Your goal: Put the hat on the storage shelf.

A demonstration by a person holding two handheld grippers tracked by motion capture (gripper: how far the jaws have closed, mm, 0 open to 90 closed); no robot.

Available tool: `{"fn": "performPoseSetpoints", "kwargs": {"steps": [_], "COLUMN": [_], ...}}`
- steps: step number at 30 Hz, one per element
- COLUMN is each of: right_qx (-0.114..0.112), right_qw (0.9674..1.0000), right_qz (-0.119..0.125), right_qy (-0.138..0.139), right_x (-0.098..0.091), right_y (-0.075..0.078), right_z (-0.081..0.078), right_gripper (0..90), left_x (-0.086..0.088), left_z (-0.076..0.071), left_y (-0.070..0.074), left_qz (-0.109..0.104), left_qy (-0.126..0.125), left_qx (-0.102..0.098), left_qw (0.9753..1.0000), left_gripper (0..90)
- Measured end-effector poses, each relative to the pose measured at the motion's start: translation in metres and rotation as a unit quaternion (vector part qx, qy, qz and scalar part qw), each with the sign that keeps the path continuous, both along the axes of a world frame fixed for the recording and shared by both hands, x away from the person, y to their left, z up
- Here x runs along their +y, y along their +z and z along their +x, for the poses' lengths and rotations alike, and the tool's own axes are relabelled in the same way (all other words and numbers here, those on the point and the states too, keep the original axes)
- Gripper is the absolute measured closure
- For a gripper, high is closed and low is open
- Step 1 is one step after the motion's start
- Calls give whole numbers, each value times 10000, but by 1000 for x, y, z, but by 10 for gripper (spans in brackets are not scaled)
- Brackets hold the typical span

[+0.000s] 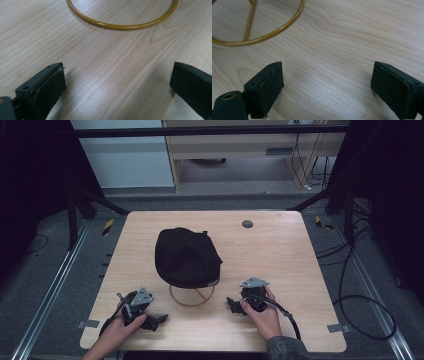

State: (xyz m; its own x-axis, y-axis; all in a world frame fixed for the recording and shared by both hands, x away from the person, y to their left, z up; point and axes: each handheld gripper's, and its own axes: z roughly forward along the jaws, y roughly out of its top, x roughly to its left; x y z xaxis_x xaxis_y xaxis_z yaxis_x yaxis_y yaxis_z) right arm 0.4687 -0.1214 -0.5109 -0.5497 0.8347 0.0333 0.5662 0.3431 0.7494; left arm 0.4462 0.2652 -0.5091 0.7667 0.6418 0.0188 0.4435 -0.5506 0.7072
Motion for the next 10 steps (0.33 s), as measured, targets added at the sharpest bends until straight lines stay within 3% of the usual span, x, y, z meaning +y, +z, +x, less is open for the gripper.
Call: {"fn": "performPoseSetpoints", "kwargs": {"steps": [1, 10], "right_qx": [-54, -39], "right_qw": [9997, 9997], "right_qz": [-220, -223], "right_qy": [4, -16], "right_x": [4, 4], "right_y": [0, 0], "right_z": [-1, -1], "right_gripper": [95, 91], "left_x": [0, 0], "left_z": [0, 0], "left_y": [0, 0], "left_qz": [1, -1], "left_qy": [-1, 0], "left_qx": [0, 1], "left_qw": [10000, 10000], "left_gripper": [0, 0]}}
